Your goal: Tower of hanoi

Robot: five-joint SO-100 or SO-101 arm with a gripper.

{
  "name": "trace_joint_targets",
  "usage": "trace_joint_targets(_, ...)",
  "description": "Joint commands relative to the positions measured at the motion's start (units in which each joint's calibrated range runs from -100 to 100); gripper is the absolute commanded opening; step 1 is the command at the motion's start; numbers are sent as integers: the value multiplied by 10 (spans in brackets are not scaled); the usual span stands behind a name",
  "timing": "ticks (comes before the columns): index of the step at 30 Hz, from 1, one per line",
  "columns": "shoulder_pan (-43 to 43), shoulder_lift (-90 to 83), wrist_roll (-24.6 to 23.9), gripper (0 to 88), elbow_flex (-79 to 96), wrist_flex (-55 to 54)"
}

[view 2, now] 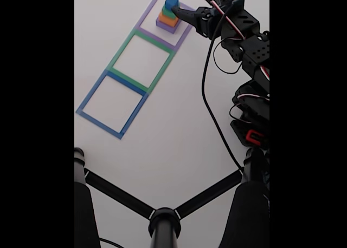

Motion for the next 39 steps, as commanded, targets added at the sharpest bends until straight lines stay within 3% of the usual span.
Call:
trace_joint_targets(1, -1, 32, 0, 293, 5, -78)
trace_joint_targets(16, -18, 214, 0, 295, -37, -225)
trace_joint_targets(39, -53, 311, 0, 278, -99, -264)
